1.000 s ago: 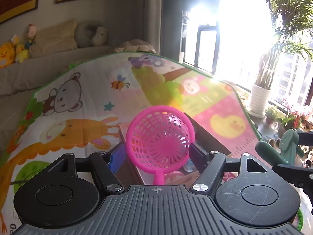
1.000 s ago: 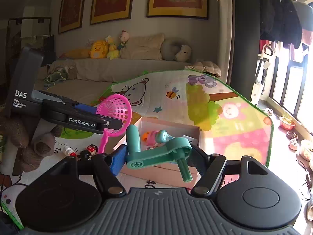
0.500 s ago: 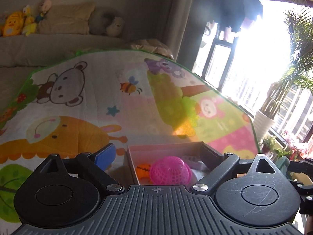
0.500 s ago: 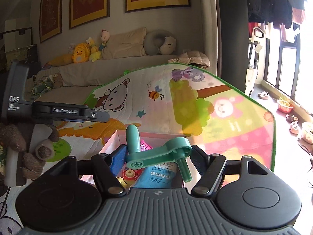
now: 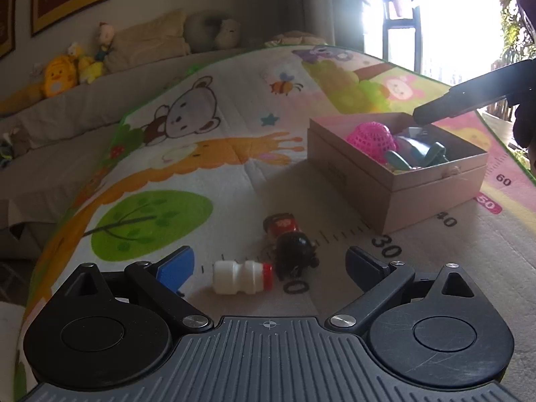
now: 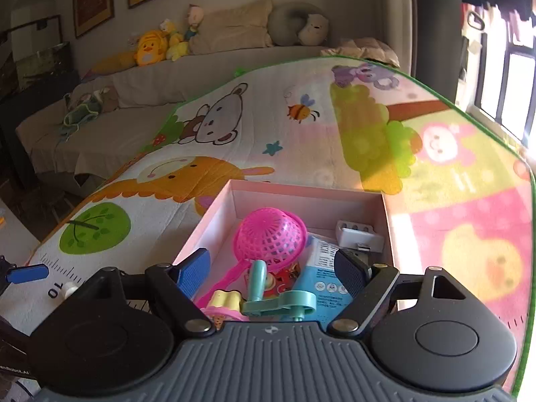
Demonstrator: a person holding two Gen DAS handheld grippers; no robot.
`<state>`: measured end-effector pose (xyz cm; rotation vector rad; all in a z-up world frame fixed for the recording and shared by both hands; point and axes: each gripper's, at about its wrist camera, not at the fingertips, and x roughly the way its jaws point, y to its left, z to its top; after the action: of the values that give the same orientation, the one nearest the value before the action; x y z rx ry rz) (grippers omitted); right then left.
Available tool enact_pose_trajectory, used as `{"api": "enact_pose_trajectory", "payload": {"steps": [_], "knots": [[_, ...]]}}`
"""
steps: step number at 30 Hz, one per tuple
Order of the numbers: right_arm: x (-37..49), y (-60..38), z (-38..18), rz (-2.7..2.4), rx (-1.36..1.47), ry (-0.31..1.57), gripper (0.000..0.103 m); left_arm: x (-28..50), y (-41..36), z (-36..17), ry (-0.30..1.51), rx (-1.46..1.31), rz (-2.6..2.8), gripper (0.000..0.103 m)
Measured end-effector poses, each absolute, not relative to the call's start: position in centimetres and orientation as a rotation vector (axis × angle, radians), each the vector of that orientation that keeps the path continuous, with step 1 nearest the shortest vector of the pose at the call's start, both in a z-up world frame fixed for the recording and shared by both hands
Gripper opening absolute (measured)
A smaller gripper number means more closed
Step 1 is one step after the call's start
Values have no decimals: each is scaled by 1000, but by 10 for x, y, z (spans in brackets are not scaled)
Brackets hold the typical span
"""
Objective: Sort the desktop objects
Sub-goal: 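Drop the net and crank toy into the pink box, opening both tools, then move the right tool down to the black-and-red keychain doll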
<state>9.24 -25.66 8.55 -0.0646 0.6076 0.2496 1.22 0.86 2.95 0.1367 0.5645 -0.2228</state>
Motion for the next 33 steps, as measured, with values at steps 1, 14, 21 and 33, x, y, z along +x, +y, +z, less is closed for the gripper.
{"api": "enact_pose_trajectory", "payload": {"steps": [1, 14, 21, 33], "knots": [[86, -244, 86, 269, -108, 590, 82, 10, 15, 26, 575, 125, -194, 100], [100, -100, 39, 498, -142, 756, 55, -4, 43, 11, 581, 107, -131, 100], [105, -90, 15, 502, -164, 855, 32, -8, 44, 13, 543, 96, -154, 100], [-7, -163, 11, 447, -240, 801, 31, 5, 39, 12, 604, 77, -199, 100]]}}
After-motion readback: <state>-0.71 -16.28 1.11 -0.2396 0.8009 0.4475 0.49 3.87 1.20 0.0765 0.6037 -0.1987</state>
